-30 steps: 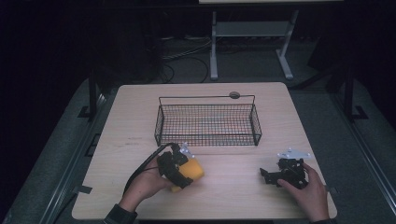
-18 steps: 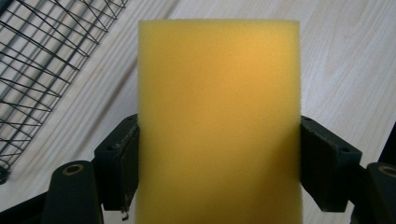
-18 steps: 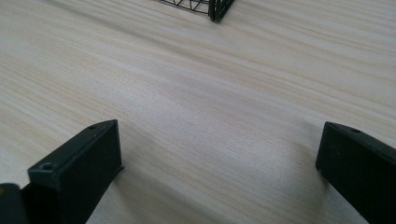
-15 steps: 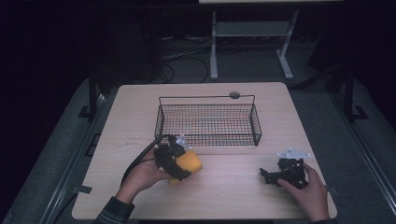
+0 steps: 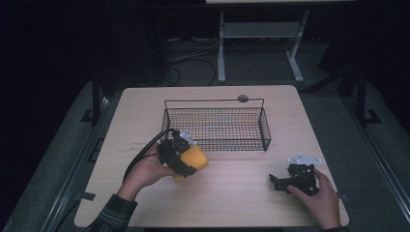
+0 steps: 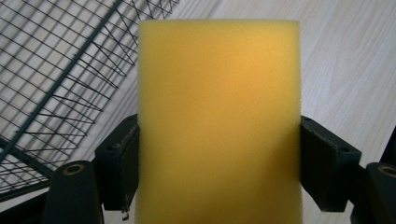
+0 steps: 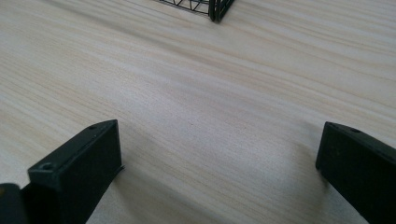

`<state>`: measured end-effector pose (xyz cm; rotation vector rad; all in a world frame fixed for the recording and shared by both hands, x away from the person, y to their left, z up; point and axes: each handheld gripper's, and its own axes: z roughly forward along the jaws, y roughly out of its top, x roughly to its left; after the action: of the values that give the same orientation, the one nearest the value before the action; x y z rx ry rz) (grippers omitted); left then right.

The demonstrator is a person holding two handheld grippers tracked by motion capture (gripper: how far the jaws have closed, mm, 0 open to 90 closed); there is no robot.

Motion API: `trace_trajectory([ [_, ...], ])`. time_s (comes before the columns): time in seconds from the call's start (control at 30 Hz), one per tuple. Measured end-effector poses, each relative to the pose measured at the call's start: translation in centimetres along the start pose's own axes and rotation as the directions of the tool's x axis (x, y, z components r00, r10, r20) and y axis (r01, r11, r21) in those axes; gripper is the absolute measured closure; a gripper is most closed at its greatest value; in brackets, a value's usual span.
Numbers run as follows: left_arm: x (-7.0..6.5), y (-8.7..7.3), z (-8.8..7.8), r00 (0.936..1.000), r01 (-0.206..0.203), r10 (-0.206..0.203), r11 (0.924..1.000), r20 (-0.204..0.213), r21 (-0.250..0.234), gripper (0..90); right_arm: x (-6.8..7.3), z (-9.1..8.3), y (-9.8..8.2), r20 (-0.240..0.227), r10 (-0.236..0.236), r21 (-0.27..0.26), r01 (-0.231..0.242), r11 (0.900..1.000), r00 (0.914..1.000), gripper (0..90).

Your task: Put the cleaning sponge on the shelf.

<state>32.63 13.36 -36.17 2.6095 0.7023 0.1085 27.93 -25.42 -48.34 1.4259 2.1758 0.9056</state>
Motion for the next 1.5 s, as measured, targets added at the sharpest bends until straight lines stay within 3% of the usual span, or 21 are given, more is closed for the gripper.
trace_trajectory([
  [0.87, 3.8, 2.4, -2.4, 0.9978, 0.045, -0.046, 0.9982, -0.047, -0.040, 24.6, 0.0, 0.0, 0.0, 0.001, -0.003, -0.001, 0.003, 1.000, 1.0000, 0.0],
  [1.5, 7.7, 4.6, -2.9, 0.9915, 0.079, -0.085, 0.9948, -0.098, -0.065, 24.7, 0.0, 0.0, 0.0, 0.002, -0.003, -0.002, 0.003, 1.000, 1.0000, 0.0],
])
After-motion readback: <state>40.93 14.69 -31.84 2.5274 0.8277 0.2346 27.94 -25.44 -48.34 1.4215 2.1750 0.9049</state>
